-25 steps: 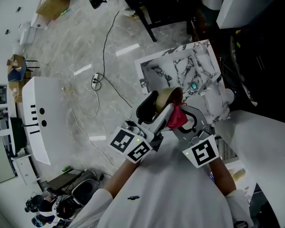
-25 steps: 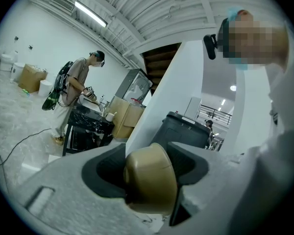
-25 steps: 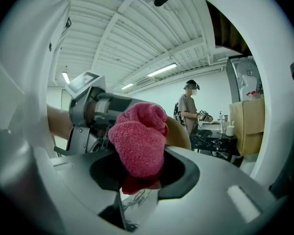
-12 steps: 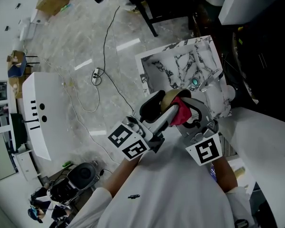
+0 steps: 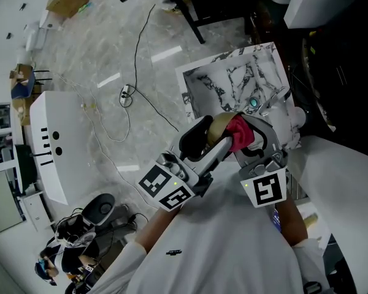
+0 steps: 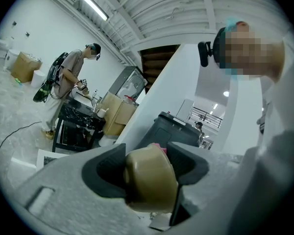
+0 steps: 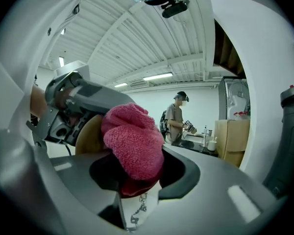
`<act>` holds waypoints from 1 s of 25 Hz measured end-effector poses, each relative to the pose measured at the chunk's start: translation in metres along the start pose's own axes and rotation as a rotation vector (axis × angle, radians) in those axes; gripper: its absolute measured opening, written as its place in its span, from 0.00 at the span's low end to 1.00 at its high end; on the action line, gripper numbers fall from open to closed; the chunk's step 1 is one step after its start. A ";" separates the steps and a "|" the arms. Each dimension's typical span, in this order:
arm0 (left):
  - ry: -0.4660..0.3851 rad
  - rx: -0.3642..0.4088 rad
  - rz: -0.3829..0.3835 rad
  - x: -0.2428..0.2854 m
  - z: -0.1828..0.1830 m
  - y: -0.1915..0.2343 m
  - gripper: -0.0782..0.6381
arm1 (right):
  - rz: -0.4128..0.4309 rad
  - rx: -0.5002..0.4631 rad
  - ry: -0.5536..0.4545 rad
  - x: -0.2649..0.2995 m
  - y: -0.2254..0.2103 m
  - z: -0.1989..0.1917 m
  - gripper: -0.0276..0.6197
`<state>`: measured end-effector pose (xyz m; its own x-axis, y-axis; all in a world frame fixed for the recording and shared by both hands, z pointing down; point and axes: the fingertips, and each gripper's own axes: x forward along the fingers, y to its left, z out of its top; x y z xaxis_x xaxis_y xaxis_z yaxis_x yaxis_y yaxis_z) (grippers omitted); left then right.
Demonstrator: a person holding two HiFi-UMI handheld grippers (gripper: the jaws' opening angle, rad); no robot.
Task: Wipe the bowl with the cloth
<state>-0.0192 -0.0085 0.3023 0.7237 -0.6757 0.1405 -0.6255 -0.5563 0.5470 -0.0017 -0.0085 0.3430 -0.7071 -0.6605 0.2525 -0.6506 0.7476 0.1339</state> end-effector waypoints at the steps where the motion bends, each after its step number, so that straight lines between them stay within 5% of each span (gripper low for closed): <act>1: -0.001 0.004 0.002 0.000 0.001 0.000 0.48 | -0.002 -0.015 0.015 0.000 0.000 -0.002 0.28; 7: -0.003 0.012 0.000 0.001 0.004 0.001 0.48 | 0.000 -0.177 0.071 -0.001 0.011 -0.010 0.27; 16: -0.001 0.019 -0.007 0.004 0.003 0.002 0.48 | 0.142 -0.190 0.042 -0.005 0.035 -0.005 0.27; 25: 0.069 -0.004 -0.051 0.009 -0.013 -0.001 0.48 | 0.090 -0.244 -0.017 -0.004 0.032 0.008 0.27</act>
<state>-0.0083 -0.0079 0.3135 0.7731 -0.6114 0.1689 -0.5862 -0.5869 0.5586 -0.0220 0.0180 0.3382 -0.7649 -0.5902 0.2580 -0.5000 0.7966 0.3397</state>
